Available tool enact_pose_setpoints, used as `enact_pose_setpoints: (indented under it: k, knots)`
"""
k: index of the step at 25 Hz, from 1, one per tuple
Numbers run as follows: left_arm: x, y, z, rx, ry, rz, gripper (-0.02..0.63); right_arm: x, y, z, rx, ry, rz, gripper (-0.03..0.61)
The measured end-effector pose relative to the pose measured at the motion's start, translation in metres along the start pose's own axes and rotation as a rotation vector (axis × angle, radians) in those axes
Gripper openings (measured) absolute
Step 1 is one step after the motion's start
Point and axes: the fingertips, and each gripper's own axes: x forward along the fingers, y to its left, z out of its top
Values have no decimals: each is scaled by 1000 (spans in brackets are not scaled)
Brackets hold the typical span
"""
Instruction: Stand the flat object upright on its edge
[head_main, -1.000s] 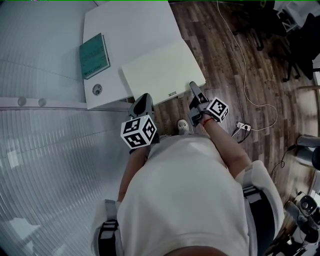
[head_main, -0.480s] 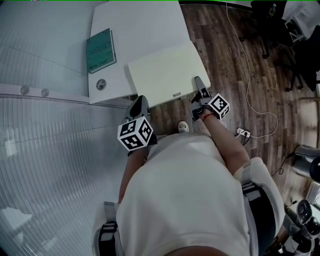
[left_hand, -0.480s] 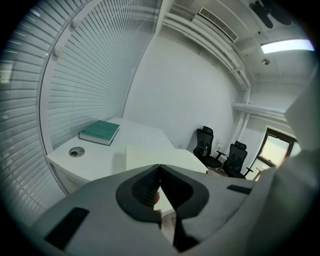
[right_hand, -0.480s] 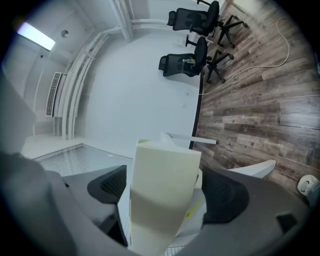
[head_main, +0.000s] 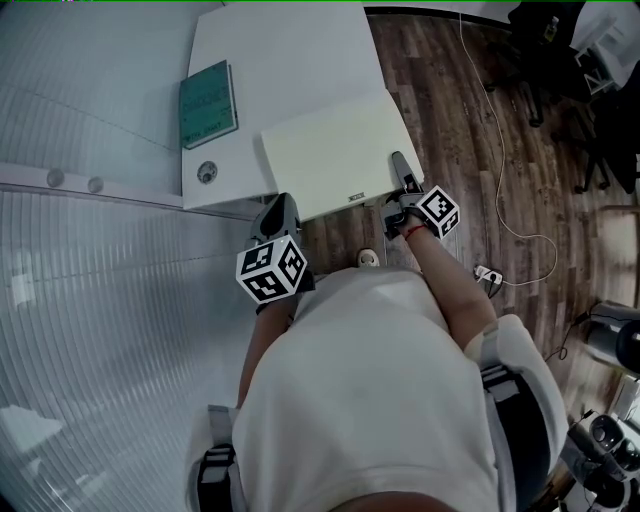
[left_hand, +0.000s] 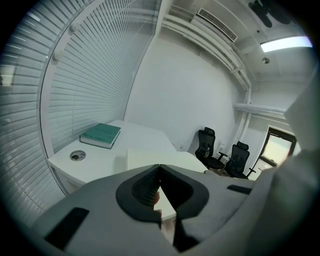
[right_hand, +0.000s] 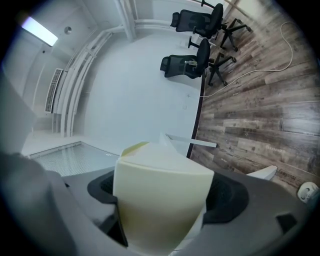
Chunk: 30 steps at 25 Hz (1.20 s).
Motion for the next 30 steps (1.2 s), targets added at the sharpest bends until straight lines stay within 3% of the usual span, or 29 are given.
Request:
enact_pose_setpoints:
  k: [17,20,30]
  knots:
    - [6,-5,2,8,0,13,20,11,2,5,-73,49,28,445]
    - [5,-6,2,6,-2,15,20,8,6,10,-75,49,52,390]
    - [2,-13,-2,-2,-8,18,20,-9,6,23,-54,53,71,348]
